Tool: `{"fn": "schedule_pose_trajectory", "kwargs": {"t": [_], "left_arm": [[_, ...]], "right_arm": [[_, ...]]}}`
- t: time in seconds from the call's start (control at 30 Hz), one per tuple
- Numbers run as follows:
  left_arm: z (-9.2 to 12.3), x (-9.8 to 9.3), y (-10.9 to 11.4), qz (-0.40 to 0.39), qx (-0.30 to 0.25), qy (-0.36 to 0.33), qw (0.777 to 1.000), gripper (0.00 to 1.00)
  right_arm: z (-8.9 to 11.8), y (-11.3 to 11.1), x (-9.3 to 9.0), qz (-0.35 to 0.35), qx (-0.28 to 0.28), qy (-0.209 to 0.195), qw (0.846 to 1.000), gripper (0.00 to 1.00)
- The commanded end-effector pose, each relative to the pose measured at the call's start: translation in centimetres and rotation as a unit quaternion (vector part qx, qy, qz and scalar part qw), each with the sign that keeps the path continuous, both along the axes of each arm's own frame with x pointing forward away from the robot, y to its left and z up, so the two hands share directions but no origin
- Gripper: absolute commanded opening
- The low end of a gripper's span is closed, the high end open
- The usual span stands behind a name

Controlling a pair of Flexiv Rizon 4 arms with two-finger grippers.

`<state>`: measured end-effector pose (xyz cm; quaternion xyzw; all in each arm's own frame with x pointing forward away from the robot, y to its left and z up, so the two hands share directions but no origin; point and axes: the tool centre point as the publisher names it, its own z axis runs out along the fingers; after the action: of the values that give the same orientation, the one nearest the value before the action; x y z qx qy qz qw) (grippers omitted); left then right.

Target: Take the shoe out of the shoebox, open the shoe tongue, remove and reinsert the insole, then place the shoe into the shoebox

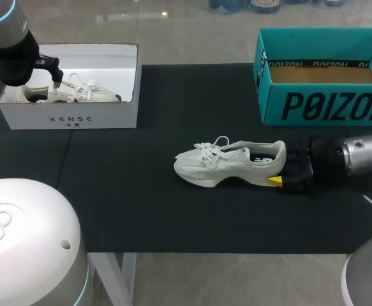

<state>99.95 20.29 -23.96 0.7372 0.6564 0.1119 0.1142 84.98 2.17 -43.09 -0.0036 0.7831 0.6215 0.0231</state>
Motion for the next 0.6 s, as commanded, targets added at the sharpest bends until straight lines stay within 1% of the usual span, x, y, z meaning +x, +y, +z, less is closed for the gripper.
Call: {"fn": "schedule_pose_trajectory", "kwargs": {"t": [0.03,0.33,0.37,0.4,0.53,0.6], "left_arm": [[0.0,-0.1,0.0,0.000,0.002,-0.001,1.000,1.00],[0.0,-0.1,0.0,0.000,0.002,-0.001,1.000,1.00],[0.2,-0.2,-1.7,-0.014,-0.001,-0.001,1.000,1.00],[0.3,-0.2,-2.5,-0.020,-0.001,-0.001,1.000,1.00],[0.3,-0.8,-7.1,-0.039,0.009,-0.002,0.999,1.00],[0.2,-1.1,-9.3,-0.050,0.006,0.000,0.999,1.00]], "right_arm": [[-0.5,0.2,0.0,0.000,0.000,0.001,1.000,0.00],[-0.5,0.2,0.0,0.000,0.000,0.001,1.000,0.00],[-0.5,0.2,0.0,0.000,0.000,0.001,1.000,0.00],[-0.5,0.2,0.0,0.000,0.000,0.001,1.000,0.00],[-0.5,0.2,0.0,0.000,0.000,0.001,1.000,0.00],[-0.5,0.2,0.0,0.000,0.000,0.001,1.000,0.00]]}}
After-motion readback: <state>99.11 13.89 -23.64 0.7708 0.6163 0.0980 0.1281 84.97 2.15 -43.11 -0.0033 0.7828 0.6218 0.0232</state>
